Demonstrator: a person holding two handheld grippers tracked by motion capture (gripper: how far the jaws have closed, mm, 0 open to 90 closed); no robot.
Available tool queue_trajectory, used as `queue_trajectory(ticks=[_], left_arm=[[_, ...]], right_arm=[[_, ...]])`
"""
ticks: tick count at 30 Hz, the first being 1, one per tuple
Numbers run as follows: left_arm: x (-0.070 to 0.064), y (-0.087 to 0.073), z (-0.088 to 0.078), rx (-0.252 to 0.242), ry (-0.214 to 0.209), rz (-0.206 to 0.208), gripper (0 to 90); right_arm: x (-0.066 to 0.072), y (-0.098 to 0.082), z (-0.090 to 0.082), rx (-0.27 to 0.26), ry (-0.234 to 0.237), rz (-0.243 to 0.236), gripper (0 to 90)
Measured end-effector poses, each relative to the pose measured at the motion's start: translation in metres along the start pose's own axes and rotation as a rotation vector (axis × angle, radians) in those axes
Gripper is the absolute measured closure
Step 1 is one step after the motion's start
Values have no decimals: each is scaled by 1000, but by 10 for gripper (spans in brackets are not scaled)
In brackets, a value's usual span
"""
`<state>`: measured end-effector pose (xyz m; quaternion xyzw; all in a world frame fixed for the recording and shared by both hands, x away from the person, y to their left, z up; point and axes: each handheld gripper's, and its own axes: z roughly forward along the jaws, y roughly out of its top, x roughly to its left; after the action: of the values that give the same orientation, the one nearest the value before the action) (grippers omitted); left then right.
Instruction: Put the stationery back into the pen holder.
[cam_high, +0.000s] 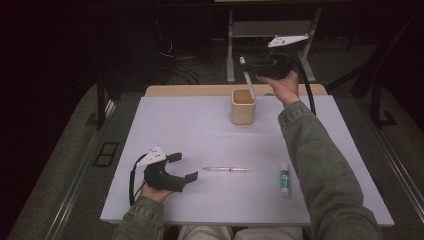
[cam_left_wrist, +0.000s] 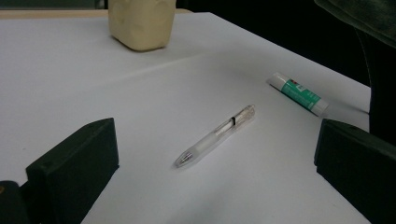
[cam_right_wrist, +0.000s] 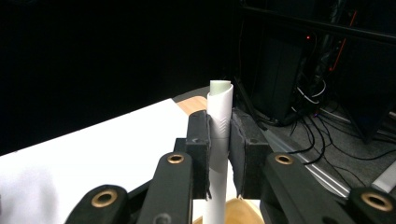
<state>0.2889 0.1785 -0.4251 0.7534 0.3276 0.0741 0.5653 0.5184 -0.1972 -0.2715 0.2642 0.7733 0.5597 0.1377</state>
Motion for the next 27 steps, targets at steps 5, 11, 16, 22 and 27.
queue_trajectory(ticks=[5,11,16,22,27], left_arm=[[1,0,-1,-7,-1,-3,0],[0,0,-1,-5,-3,2,0],[0,1,-1,-3,-5,3,0],[0,1,0,-2,-8,8,0],[0,1,0,-1,-8,10,0]], right_arm=[[-5,-6,9,-14,-10,9,777],[-11,-15,19,1,-22,24,777],[-16,-21,26,6,-22,32,777],[-19,-29,31,20,-23,37,777],[-21,-37,34,26,-26,54,777]])
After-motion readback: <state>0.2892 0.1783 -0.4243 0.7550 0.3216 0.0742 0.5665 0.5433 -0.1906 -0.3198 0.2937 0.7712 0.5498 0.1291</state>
